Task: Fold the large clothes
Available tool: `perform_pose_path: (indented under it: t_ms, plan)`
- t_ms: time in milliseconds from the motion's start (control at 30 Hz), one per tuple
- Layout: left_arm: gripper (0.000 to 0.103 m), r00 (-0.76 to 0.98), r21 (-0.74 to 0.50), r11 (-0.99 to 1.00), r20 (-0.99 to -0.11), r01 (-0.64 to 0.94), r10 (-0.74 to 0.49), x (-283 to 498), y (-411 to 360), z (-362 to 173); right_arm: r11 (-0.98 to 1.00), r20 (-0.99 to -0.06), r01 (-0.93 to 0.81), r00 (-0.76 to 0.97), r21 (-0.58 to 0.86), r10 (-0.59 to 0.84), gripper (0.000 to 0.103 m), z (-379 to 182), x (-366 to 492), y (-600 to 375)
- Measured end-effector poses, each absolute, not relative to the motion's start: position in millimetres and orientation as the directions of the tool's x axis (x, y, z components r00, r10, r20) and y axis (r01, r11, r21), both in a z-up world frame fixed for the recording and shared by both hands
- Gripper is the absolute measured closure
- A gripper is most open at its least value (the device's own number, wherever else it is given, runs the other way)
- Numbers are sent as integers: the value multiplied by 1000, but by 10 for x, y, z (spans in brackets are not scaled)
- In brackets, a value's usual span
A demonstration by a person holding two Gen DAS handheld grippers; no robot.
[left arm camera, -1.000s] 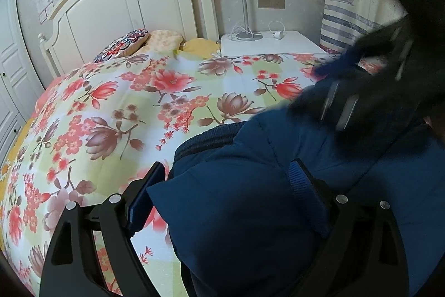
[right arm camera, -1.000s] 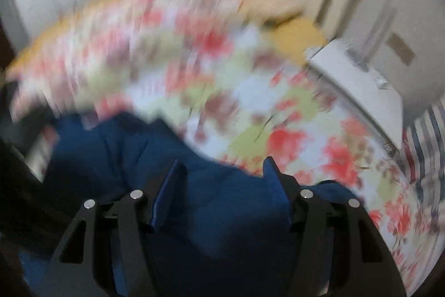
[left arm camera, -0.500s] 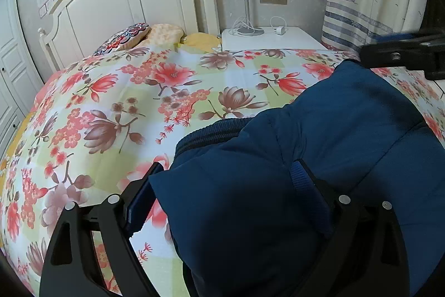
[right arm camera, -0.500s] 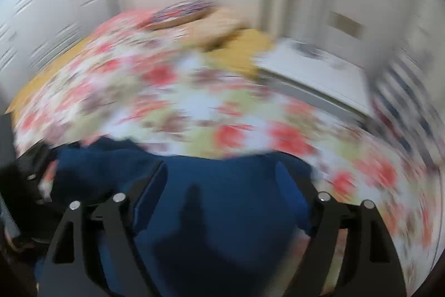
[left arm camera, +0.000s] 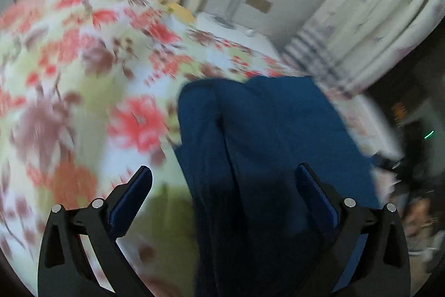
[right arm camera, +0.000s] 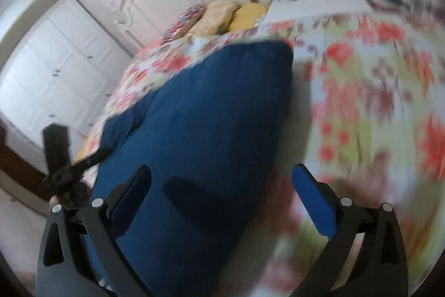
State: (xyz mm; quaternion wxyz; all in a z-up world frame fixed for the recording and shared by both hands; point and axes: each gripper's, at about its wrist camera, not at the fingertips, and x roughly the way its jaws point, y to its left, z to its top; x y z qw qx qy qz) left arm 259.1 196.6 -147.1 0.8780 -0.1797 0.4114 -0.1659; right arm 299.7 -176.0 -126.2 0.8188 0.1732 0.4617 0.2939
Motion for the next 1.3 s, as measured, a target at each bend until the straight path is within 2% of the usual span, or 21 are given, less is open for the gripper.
perform_pose_path:
  t_ms: [100,233,367,533,567,600,633,667,700,733,833,1000,1100,1200,1267,1300]
  plan:
    - [4,544,-533,824,-640,193,-542,2348,1981,-1538,711,-605,-322,376,625,702,3,-1409,2679,-1843]
    - [4,494,-563,800,-645,210,-584,2149,1892,-1729,610,-538,-336,288,718,792,3,-1636,2336,-1787]
    - [4,454,-709,683,-557,176,-695,2214,1956,-2031,566,-509,-330,249,755,824,3,-1725,2344,-1700]
    - [4,436,-691,700,-582,179,-686,2189,1784,-2036,569,-522,-364,226,737,822,2,-1735,2399,-1465]
    - [8,423,-707,684,-572,180,-703,2203,1763,-2046,578,-529,-373,235,726,816,2,-1723,2393,-1432]
    - [20,410,-730,659,-552,182,-726,2217,1751,-2059,584,-529,-381,248,717,812,7,-1706,2386,-1411]
    - [32,419,-746,637,-524,195,-742,2195,1737,-2046,598,-534,-393,271,698,801,19,-1683,2370,-1411]
    - [36,433,-734,644,-520,215,-737,2165,1711,-1998,611,-534,-411,297,676,791,25,-1651,2329,-1428]
    - [44,445,-718,656,-521,232,-728,2140,1670,-1954,620,-526,-435,328,653,785,33,-1613,2280,-1445]
    - [49,459,-702,667,-521,249,-720,2125,1615,-1893,628,-523,-449,349,635,778,38,-1589,2270,-1453]
    - [56,491,-674,676,-500,297,-714,2202,1414,-1710,645,-485,-473,425,601,764,44,-1439,2360,-1569]
    - [57,514,-673,641,-427,368,-743,2887,942,-1347,694,-455,-455,531,558,715,45,-1090,2844,-1989]
    - [57,506,-671,632,-418,388,-754,3423,622,-1224,723,-462,-426,568,543,681,45,-926,3231,-2273]
    - [57,501,-668,652,-451,360,-739,3899,410,-1296,746,-495,-387,571,541,655,43,-1039,3696,-2561]
    - [56,470,-673,685,-526,280,-709,4220,228,-1626,781,-572,-306,545,545,613,39,-1374,4077,-2747]
    - [45,468,-667,698,-545,260,-695,4298,169,-1764,802,-615,-268,528,534,586,27,-1498,4183,-2801]
